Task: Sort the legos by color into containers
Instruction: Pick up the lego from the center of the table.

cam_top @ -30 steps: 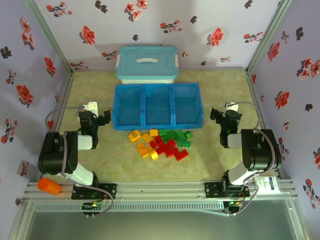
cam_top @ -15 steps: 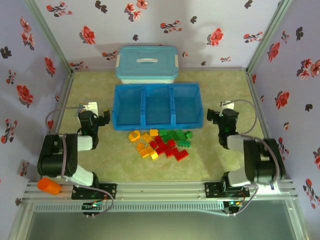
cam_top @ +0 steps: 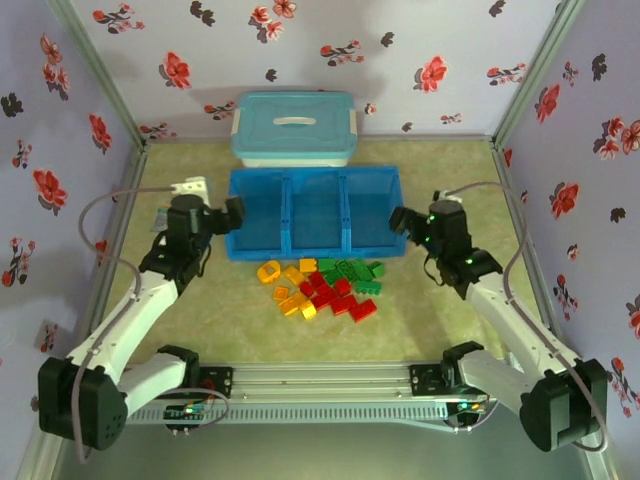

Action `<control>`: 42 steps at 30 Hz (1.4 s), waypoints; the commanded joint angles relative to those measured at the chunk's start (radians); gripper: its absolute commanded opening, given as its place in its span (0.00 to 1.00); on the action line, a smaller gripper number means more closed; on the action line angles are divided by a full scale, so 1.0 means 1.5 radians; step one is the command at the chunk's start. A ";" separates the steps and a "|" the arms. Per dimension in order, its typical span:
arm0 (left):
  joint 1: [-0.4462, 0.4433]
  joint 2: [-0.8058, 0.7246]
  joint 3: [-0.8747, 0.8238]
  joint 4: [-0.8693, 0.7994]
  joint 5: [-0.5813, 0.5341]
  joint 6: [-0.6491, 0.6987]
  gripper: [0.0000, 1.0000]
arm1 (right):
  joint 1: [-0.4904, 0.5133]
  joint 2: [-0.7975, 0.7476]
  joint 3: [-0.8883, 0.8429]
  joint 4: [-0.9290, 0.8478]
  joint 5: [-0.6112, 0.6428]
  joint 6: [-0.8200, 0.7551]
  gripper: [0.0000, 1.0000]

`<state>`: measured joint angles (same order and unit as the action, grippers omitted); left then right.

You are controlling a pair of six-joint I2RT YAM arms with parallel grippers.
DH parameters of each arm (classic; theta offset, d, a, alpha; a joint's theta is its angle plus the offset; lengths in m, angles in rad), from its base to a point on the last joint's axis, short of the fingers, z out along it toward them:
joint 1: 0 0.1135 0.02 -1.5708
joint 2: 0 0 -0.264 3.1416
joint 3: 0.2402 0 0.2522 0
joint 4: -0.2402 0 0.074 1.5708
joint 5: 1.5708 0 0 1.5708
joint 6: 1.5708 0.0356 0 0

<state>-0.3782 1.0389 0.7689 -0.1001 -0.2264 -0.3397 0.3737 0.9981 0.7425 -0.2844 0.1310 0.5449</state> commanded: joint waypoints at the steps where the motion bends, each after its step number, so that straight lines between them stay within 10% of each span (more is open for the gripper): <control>1: -0.089 0.001 0.034 -0.202 0.001 -0.062 0.99 | 0.040 -0.001 0.017 -0.130 0.029 0.050 0.94; 9: -0.226 0.037 -0.049 -0.208 0.035 -0.199 0.84 | 0.119 0.001 -0.039 -0.122 0.003 0.082 0.84; 42: -0.175 0.230 -0.074 -0.070 0.102 -0.091 0.73 | 0.196 0.096 -0.034 -0.042 -0.016 0.104 0.77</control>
<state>-0.6449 1.3647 0.6506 -0.2329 -0.1017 -0.4976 0.6567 1.1259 0.6582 -0.3641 0.0856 0.6853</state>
